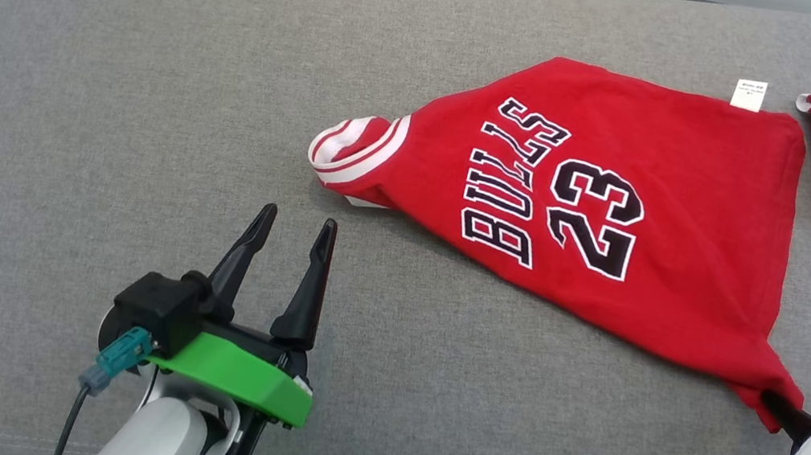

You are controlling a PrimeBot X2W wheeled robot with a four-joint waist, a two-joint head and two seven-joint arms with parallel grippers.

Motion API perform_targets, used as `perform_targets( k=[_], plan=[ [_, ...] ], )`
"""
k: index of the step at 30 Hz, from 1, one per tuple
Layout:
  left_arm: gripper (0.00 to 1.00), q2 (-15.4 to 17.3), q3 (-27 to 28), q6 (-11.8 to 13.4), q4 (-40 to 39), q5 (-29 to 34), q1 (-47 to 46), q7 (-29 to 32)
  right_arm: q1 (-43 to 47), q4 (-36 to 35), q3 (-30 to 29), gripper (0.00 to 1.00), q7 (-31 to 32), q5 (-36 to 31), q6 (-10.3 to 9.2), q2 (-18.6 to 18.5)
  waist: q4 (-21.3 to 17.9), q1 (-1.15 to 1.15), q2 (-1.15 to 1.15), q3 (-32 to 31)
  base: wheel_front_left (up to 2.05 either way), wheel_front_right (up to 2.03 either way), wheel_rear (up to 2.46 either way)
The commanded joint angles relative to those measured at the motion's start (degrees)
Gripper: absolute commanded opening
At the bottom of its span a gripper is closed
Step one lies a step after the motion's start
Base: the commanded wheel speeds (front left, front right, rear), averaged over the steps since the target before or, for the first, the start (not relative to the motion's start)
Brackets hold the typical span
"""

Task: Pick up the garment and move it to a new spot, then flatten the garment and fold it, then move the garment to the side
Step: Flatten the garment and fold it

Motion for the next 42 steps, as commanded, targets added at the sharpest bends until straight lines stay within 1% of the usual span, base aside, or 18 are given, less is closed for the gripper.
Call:
perform_targets(
  k=[1,3,5,6,7,8,9,10,11,12,20,25,29,32,35,38,42],
  plan=[
    [1.00,0.23,0.09,0.21,-0.05,-0.07,-1.30,0.07,-2.81,3.46,-0.39,0.00,0.61,-1.03,0.00,0.44,0.37,0.00,0.00,0.76,0.00,0.00,0.00],
    [1.00,0.15,-0.17,0.08,-0.02,0.08,-1.54,0.13,-4.98,7.60,-1.06,0.00,0.54,-1.88,0.00,0.53,0.84,0.00,0.00,1.21,0.00,0.00,0.00],
    [1.00,0.04,-0.47,0.00,0.03,0.23,-1.83,0.18,-6.73,10.18,-1.43,0.00,-0.62,-2.87,0.00,0.09,1.35,0.00,0.00,1.57,0.00,0.00,0.00],
    [1.00,0.01,-0.49,-0.01,0.02,0.25,-1.96,0.17,-7.31,11.13,-1.49,0.23,-1.15,-3.07,0.00,-0.12,1.55,0.00,0.00,1.73,0.00,0.00,0.00],
    [1.00,0.05,-0.47,0.04,0.02,0.24,-1.97,0.14,-7.66,11.55,-1.21,0.30,-1.58,-3.12,0.00,-0.32,1.64,0.00,0.00,1.80,0.00,0.00,0.00],
    [1.00,0.09,-0.44,0.13,-0.01,0.22,-1.94,0.10,-7.74,11.55,-0.92,0.44,-1.89,-2.91,0.00,-0.49,1.65,0.00,0.00,1.88,0.00,0.00,0.00],
    [1.00,0.15,-0.32,0.27,-0.09,0.20,-1.83,0.07,-7.67,11.16,-0.65,0.51,-2.38,-2.54,0.00,-0.75,1.58,0.00,0.00,1.93,0.00,0.00,0.00],
    [1.00,0.28,-0.18,0.38,-0.14,0.19,-1.65,0.01,-7.32,10.57,-0.34,0.70,-2.86,-2.35,0.00,-1.07,1.40,0.00,0.00,1.95,0.00,0.00,0.00],
    [1.00,0.40,0.01,0.54,-0.20,0.17,-1.43,-0.04,-6.81,9.88,-0.05,0.86,-3.27,-2.15,0.00,-1.43,1.15,0.00,0.00,1.96,0.00,0.00,0.00],
    [1.00,0.45,0.14,0.58,-0.22,0.15,-1.21,-0.08,-6.13,9.26,0.16,1.00,-3.68,-1.78,-0.01,-1.75,0.82,0.00,0.00,1.92,0.00,0.00,0.00],
    [1.00,0.85,0.26,0.87,-0.65,-0.02,-0.92,-0.13,-1.74,2.11,1.56,1.00,-6.15,-0.30,0.00,-4.49,-2.33,0.00,0.00,1.60,0.00,0.00,0.00],
    [1.00,1.12,0.27,1.10,-0.66,-0.34,-0.47,-0.10,1.12,-2.79,-0.17,1.00,-6.96,-1.21,0.00,-6.14,-3.90,0.00,0.00,1.51,0.00,0.00,0.00],
    [1.00,1.08,-0.04,1.11,-0.51,-0.43,-0.24,0.01,2.27,-7.06,-3.78,1.00,-9.97,-1.81,0.00,-5.92,-4.66,0.00,0.00,1.60,0.00,0.00,0.00],
    [1.00,0.56,-0.65,0.86,0.07,-0.80,-0.05,0.24,2.00,-10.02,-6.11,1.00,-13.04,-3.70,0.00,-5.46,-4.88,0.00,0.00,1.75,0.00,0.00,0.00],
    [1.00,-0.19,-0.96,0.31,1.11,-1.67,-0.02,0.62,1.03,-12.37,-7.20,1.00,-16.22,-5.81,0.01,-5.38,-4.76,0.00,0.00,1.90,0.00,0.00,0.00],
    [1.00,-0.48,-0.98,-0.24,3.12,-2.56,-1.02,0.73,-0.35,-13.74,-6.15,1.00,-18.60,-7.31,0.01,-4.75,-4.42,0.00,0.00,1.96,0.00,0.00,0.00],
    [1.00,-0.34,-0.70,-0.97,7.13,-3.14,-3.99,1.63,-1.95,-14.55,-2.57,1.00,-20.42,-8.10,0.01,-3.39,-3.83,0.00,0.00,1.91,0.00,0.00,0.00]
  ],
)
